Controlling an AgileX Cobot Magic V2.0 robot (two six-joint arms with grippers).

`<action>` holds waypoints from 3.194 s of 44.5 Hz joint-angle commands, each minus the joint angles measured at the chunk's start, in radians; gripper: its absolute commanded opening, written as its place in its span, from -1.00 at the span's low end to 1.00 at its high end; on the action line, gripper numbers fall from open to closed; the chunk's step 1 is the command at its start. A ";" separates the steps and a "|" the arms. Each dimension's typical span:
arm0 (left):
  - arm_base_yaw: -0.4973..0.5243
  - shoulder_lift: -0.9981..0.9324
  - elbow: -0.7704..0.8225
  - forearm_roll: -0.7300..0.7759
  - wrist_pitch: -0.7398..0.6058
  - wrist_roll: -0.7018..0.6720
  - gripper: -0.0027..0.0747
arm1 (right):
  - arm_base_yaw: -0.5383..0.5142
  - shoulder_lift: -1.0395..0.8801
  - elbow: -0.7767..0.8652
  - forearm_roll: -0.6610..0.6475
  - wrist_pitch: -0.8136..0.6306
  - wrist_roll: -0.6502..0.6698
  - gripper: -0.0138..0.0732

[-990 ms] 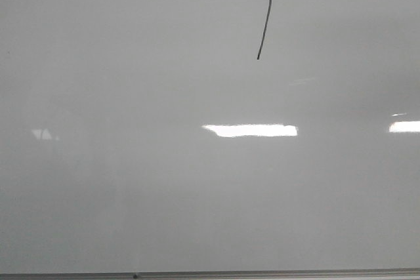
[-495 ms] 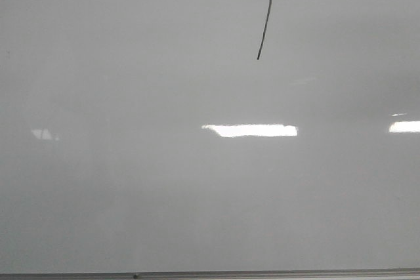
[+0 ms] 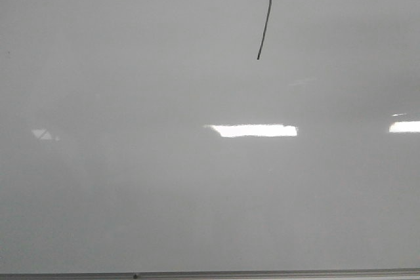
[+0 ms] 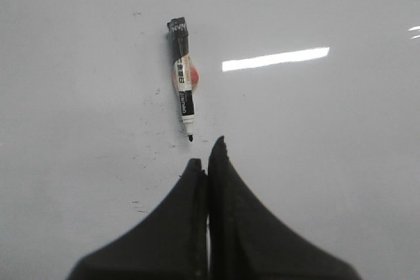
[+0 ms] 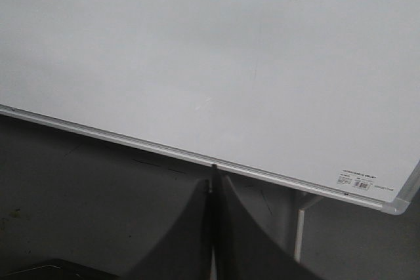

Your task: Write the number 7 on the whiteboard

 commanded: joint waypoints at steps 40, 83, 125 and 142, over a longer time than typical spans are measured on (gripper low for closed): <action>0.052 -0.209 0.490 -0.066 -0.674 -0.010 -0.98 | -0.006 0.009 -0.021 -0.005 -0.057 0.003 -0.84; 0.052 -0.209 0.490 -0.036 -0.674 -0.062 -0.98 | -0.006 0.009 -0.021 -0.005 -0.057 0.003 -0.84; 0.052 -0.209 0.490 -0.036 -0.674 -0.062 -0.98 | -0.170 -0.442 0.762 -0.031 -1.011 0.000 -0.84; 0.052 -0.209 0.490 -0.036 -0.674 -0.062 -0.98 | -0.160 -0.442 0.898 0.047 -1.297 0.000 -0.84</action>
